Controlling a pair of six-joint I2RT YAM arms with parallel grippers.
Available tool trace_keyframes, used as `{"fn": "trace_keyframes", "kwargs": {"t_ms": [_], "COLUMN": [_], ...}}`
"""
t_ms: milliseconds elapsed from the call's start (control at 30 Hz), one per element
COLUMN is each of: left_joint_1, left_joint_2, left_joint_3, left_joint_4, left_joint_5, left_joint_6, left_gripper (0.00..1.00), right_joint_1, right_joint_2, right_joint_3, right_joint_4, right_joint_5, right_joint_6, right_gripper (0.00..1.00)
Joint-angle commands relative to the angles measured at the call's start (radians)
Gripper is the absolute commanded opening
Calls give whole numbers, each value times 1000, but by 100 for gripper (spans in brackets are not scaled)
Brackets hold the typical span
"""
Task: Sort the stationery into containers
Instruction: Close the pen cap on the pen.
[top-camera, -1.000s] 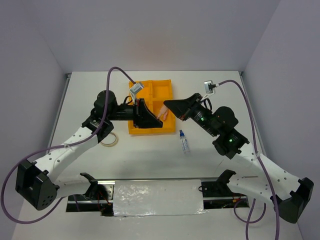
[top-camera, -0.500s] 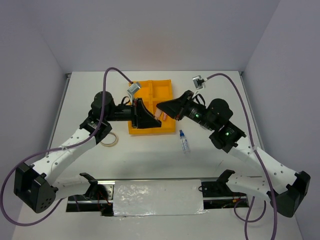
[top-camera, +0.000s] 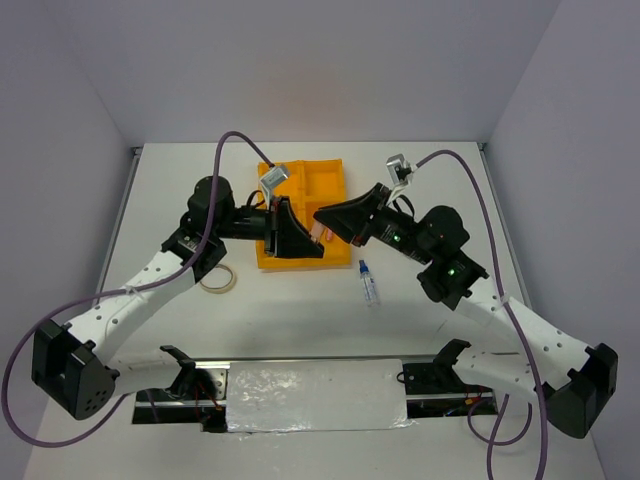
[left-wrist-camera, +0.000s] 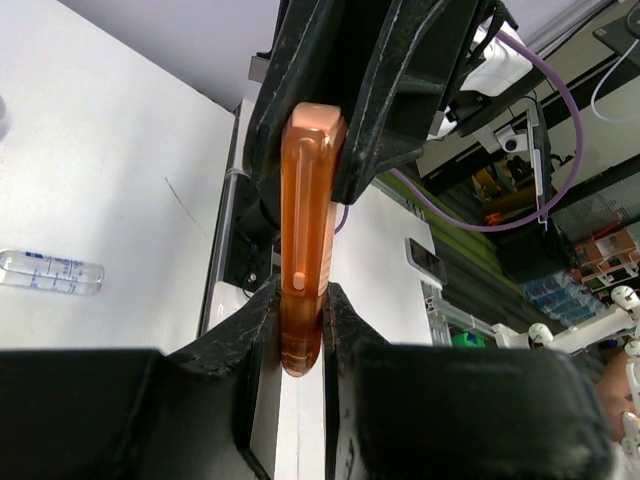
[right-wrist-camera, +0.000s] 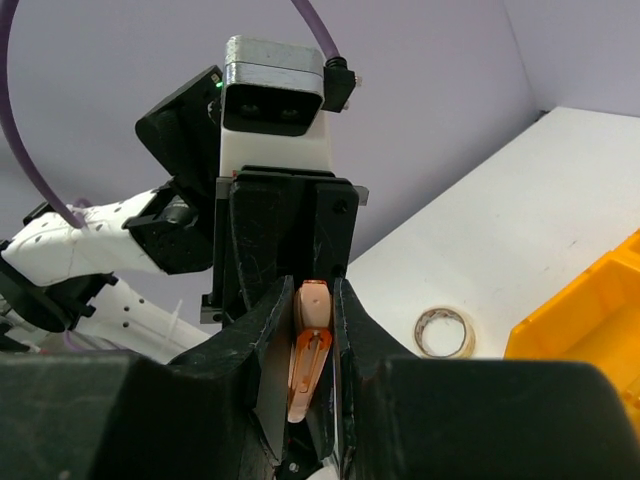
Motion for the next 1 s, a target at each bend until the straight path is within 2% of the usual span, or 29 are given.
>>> {"fn": "trace_keyframes", "kwargs": {"t_ms": [0, 300, 400, 500, 567, 667, 733, 800, 833, 900, 967], "left_joint_1": [34, 121, 164, 166, 166, 166, 166, 166, 166, 166, 166], "left_joint_2": [17, 60, 62, 66, 62, 40, 25, -3, -13, -39, -58], "left_joint_3": [114, 185, 196, 214, 191, 131, 83, 62, 52, 42, 41], "left_joint_4": [171, 222, 235, 179, 157, 93, 70, 24, 6, -42, -60], "left_joint_5": [-288, -225, -201, -193, -170, -158, -164, -184, -199, -245, -273], "left_joint_6": [-13, -35, -53, -10, 10, 45, 54, 54, 60, 68, 79], "left_gripper": [0, 0, 0, 0, 0, 0, 1, 12, 28, 41, 48], "right_joint_1": [68, 140, 162, 164, 165, 156, 147, 147, 145, 145, 139], "right_joint_2": [35, 126, 146, 132, 118, 124, 132, 138, 138, 140, 140], "right_joint_3": [-92, -217, -215, -196, -162, -68, -33, -13, -11, -5, -4], "right_joint_4": [-137, -95, -129, -117, -155, -253, -217, -206, -174, -166, -146], "right_joint_5": [-324, -369, -386, -391, -347, -194, -185, -159, -153, -124, -103], "right_joint_6": [18, -44, -67, -47, -35, 10, 51, 113, 128, 157, 179], "right_gripper": [0, 0, 0, 0, 0, 0, 0, 0, 0, 0, 0]}}
